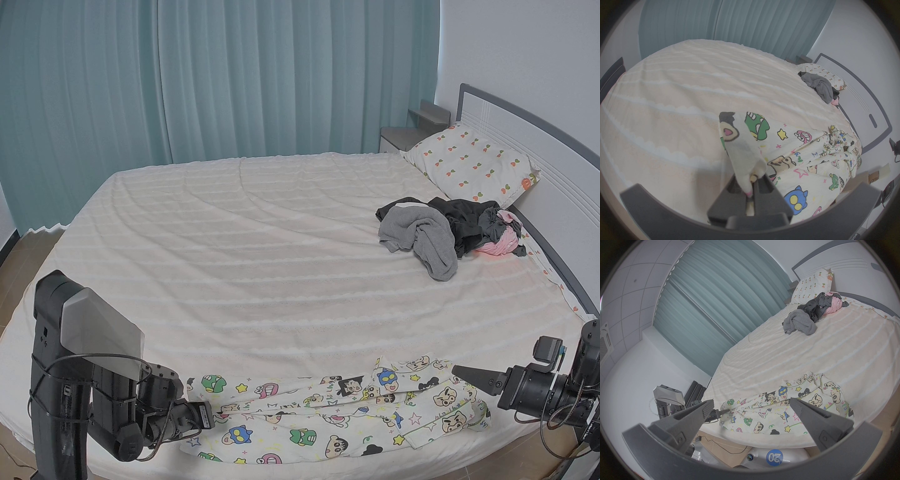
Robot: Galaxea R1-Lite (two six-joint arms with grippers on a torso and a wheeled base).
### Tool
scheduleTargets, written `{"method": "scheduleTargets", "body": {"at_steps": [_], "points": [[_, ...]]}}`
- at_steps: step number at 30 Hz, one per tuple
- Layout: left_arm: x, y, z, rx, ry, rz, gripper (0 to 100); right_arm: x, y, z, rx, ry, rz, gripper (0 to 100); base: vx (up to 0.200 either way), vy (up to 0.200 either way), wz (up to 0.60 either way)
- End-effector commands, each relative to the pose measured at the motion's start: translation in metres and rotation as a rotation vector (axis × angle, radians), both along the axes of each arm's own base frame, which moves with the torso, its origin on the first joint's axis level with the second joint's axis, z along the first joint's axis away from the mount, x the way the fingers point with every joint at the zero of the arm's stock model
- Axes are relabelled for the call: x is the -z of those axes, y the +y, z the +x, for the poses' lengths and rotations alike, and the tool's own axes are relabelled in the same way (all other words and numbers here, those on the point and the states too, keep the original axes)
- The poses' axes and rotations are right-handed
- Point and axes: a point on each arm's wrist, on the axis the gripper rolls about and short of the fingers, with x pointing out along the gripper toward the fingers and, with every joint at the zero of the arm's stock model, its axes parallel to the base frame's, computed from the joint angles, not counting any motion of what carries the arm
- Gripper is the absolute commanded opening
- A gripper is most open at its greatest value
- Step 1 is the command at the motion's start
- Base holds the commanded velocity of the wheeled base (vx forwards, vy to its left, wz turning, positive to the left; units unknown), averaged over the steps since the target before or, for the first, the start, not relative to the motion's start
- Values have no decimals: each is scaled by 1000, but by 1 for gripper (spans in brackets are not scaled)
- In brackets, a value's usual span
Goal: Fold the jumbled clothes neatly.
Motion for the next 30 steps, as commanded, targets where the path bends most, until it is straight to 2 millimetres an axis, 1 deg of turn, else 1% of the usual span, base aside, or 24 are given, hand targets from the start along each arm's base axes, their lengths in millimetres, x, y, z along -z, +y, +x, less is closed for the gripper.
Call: {"method": "scheduleTargets", "body": {"at_steps": [1, 7, 8, 13, 15, 16, 17, 18, 19, 22, 27, 29, 30], "points": [[-15, 11, 2, -37, -42, -17, 0, 4, -2, -3, 1, 16, -8, 100, 0, 0, 0], [-19, 24, 3, -77, -51, -20, 0, 6, -2, -1, 1, 33, -8, 100, 0, 0, 0], [-23, 32, 5, -86, -60, -35, 0, 6, -2, -1, -1, 36, -7, 100, 0, 0, 0], [-37, 57, 4, -113, -97, -62, 0, 6, -2, -1, 0, 41, -5, 100, 0, 0, 0], [-37, 57, 4, -113, -97, -62, 0, 6, -2, -1, 0, 41, -5, 100, 0, 0, 0], [-47, 78, 4, -160, -132, -83, 0, 8, -3, 0, 2, 50, -7, 100, 0, 0, 0], [-50, 84, 4, -170, -140, -86, 0, 8, -3, 1, -1, 54, -7, 100, 0, 0, 0], [-53, 96, 3, -188, -149, -78, 0, 9, -4, 1, 2, 58, -4, 100, 0, 0, 0], [-54, 100, 2, -192, -152, -77, 0, 9, -4, 2, 2, 59, -3, 100, 0, 0, 0], [-62, 123, 1, -234, -177, -73, 0, 10, -5, 3, 1, 70, -3, 100, 0, 0, 0], [-74, 159, 6, -338, -199, -73, 0, 10, -6, 4, 8, 71, -4, 100, 0, 0, 0], [-83, 172, 8, -358, -204, -94, 0, 10, -6, 4, 8, 71, -4, 100, 0, 0, 0], [-83, 174, 9, -359, -205, -97, 0, 10, -6, 4, 8, 71, -4, 100, 0, 0, 0]]}}
